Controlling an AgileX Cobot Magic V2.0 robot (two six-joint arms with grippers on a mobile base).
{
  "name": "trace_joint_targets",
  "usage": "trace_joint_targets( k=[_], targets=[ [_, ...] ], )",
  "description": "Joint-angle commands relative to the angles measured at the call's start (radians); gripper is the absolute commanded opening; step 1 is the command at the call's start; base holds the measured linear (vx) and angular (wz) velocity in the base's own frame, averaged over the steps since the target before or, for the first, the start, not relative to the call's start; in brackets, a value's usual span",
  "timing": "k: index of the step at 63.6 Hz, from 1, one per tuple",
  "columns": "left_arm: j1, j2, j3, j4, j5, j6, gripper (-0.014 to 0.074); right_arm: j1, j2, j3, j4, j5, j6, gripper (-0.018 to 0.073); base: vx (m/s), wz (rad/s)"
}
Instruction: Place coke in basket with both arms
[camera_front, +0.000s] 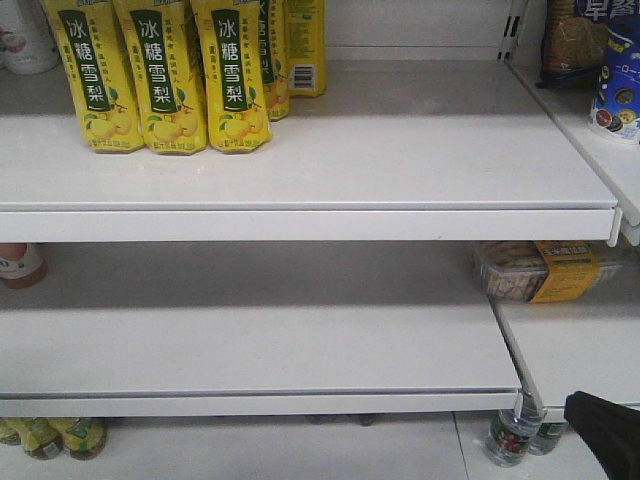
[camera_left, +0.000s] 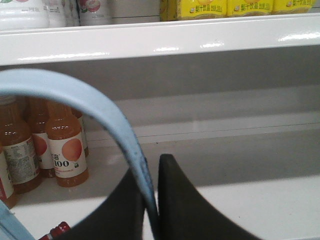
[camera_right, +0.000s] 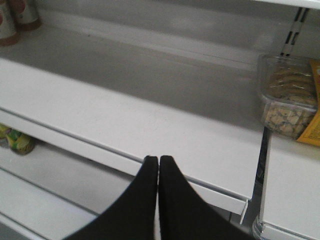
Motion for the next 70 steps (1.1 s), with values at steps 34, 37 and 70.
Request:
trace_joint_targets(
  k=[34,37,70],
  targets=[
    [0.0,-0.022,-0.003,0.05,-0.148,0.056,-0.0006,-0.365,-0.416,0.279,0.107,-0.244,0.14,-0.0005,0.0,0.0],
    [0.0,-0.022,-0.003,0.05,-0.148,0.056,-0.0006,-0.385,-0.429,0.279,0.094,-0.258,0.137,-0.0005,0.0,0.0],
    [0.0,-0.022,-0.008,0.05,-0.144,0.056,-0.0006,-0.392,-0.427,0.279,-0.081,-0.309,0.138,-0.0005,0.0,0.0]
  ],
)
